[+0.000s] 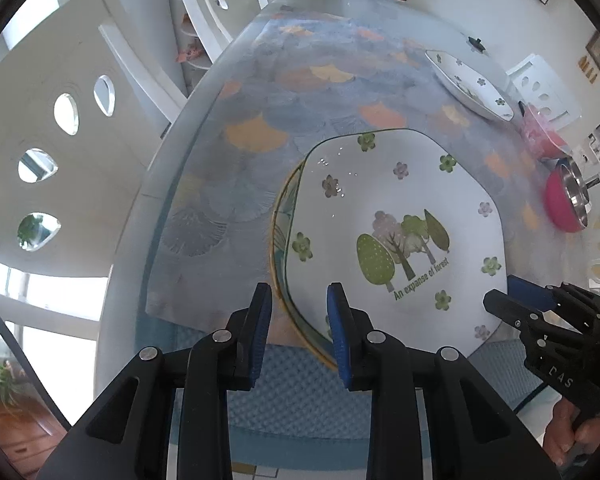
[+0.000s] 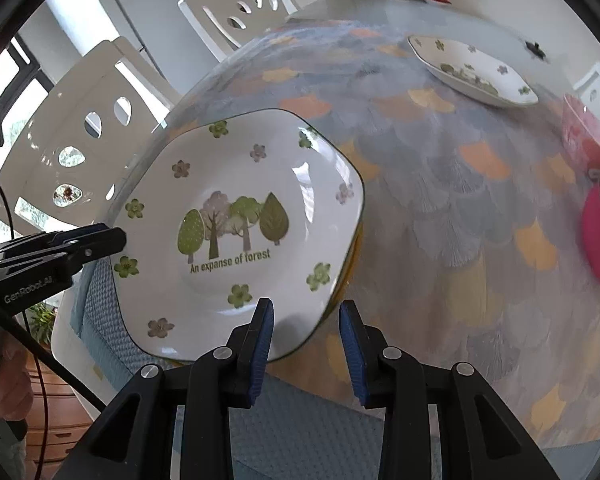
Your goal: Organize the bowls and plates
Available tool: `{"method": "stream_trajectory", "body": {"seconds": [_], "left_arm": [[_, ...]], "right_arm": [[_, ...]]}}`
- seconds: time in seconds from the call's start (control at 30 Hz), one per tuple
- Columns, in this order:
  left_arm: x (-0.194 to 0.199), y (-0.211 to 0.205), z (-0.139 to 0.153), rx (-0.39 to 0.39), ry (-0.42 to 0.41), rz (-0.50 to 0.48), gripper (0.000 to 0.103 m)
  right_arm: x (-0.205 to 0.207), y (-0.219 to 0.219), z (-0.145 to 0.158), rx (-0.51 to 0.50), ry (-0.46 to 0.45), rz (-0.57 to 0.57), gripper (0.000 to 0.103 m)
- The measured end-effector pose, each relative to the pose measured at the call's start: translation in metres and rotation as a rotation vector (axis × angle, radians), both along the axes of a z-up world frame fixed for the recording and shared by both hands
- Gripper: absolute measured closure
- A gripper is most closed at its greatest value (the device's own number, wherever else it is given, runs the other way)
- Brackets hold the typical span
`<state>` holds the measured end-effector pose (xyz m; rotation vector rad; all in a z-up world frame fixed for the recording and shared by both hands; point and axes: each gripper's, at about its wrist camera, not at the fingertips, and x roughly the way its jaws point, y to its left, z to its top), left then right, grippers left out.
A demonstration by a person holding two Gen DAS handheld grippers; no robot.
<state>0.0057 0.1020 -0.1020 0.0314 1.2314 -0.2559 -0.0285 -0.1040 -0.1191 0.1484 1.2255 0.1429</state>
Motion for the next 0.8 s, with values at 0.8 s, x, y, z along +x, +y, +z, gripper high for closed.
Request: {"method": "stream_trajectory", "body": {"seconds": [0.8], "left_arm": [[0.069, -0.083, 0.131, -0.194, -0.260, -0.203, 0.074]], "right_arm": [[0.028, -0.082, 0.100, 0.115, -0.213, -0.220, 0.050]]}}
